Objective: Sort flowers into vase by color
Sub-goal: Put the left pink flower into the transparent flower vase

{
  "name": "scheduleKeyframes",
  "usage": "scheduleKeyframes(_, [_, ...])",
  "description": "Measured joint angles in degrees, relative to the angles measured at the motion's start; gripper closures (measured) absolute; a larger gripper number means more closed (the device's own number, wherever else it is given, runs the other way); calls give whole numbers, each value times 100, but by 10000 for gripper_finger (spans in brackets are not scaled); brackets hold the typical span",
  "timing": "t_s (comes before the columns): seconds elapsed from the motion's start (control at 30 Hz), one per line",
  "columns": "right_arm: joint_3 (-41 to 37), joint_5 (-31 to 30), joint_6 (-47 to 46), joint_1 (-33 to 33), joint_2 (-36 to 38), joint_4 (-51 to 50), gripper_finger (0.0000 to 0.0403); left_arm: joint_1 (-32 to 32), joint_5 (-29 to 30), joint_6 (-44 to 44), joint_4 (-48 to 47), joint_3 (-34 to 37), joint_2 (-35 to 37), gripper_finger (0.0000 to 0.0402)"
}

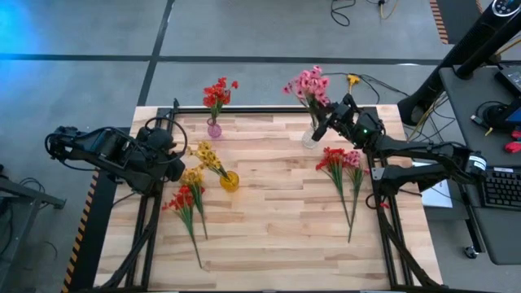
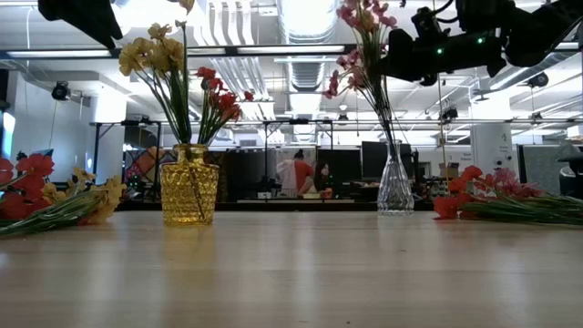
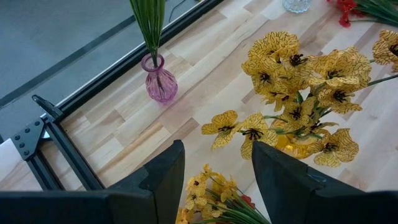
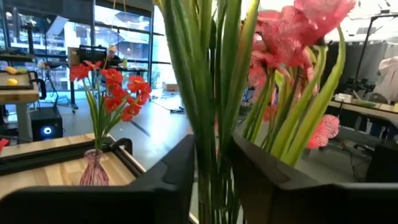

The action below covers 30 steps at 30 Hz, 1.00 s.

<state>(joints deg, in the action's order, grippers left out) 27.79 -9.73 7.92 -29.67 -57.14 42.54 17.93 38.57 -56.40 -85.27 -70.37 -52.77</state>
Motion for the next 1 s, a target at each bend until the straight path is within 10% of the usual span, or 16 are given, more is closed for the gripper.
scheduleKeyframes(0.53, [0,-80,-488,2,496,-1413,184,-1,-6,0,-1,0,-1,231])
scheduleKeyframes(1.0, [3,-85,-414,23,430,-2071,203,-1,-2,-2,17,1,-2,231])
